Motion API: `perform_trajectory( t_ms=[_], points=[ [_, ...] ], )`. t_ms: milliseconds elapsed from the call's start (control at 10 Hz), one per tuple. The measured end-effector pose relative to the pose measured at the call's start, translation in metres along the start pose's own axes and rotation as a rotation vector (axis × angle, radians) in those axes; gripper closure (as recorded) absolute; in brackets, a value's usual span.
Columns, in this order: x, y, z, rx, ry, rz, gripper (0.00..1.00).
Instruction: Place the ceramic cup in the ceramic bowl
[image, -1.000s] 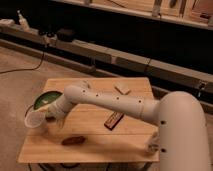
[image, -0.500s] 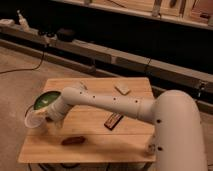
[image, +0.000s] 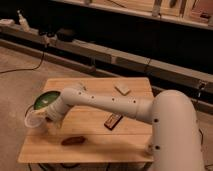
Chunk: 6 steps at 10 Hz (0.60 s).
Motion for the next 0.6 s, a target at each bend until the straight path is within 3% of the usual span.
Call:
perform_trajectory(
  t_ms=[300, 600],
  points=[
    [0.001, -0.003, 0.005, 0.028, -0.005, 0.0, 0.2],
    [-0.004, -0.006, 0.013, 0.046, -0.023, -0.052, 0.2]
  ],
)
